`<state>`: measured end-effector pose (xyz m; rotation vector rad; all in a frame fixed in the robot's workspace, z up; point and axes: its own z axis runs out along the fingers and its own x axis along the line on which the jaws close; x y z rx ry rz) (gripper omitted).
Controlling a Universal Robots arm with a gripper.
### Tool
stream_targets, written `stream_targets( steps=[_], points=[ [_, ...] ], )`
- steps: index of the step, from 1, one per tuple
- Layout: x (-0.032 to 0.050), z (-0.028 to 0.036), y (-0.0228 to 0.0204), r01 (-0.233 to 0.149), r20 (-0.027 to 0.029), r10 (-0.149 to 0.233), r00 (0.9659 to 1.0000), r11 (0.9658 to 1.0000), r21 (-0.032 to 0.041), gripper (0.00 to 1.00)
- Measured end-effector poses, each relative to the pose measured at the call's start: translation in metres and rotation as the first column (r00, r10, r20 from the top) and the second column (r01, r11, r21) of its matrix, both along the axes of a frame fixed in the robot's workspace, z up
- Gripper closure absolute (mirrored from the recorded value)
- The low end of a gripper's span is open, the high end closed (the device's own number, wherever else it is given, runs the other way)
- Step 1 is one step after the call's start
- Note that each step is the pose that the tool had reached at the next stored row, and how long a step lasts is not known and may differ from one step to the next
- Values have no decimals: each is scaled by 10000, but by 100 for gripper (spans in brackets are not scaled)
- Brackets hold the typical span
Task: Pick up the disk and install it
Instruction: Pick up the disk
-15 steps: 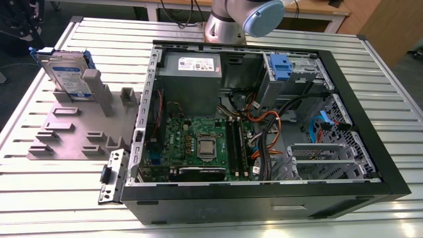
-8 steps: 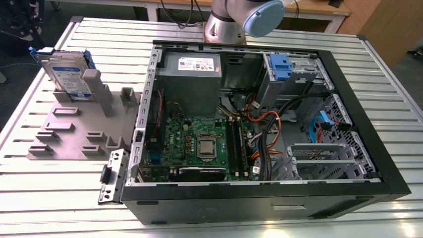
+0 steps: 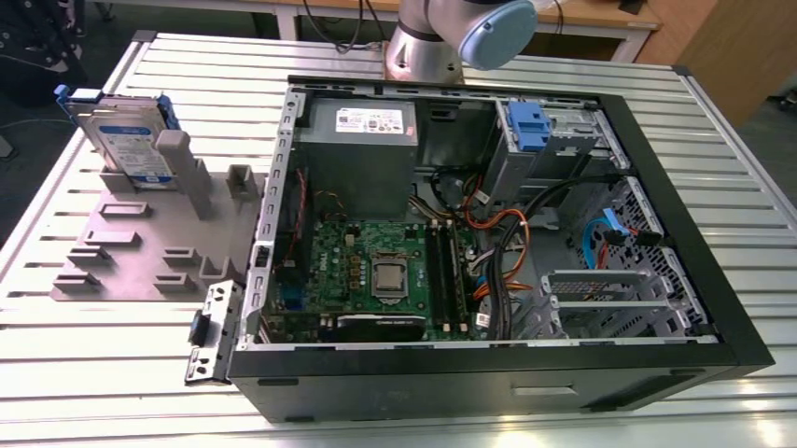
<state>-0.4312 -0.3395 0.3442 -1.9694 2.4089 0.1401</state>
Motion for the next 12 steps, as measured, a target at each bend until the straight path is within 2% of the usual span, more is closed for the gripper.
stream_targets(
  steps=[4, 5, 6, 8, 12],
  points=[
    [0, -12, 0, -678, 6, 678, 9977, 9977, 0, 89],
    [0, -13, -1, -766, 24, 766, 9971, 9971, -2, 89],
    [0, -16, -2, -861, 88, 861, 9963, 9963, -6, 89],
    [0, -17, -1, -919, 144, 919, 9957, 9958, -12, 89],
    [0, -18, -1, -936, 151, 936, 9955, 9956, -12, 89]
  ],
)
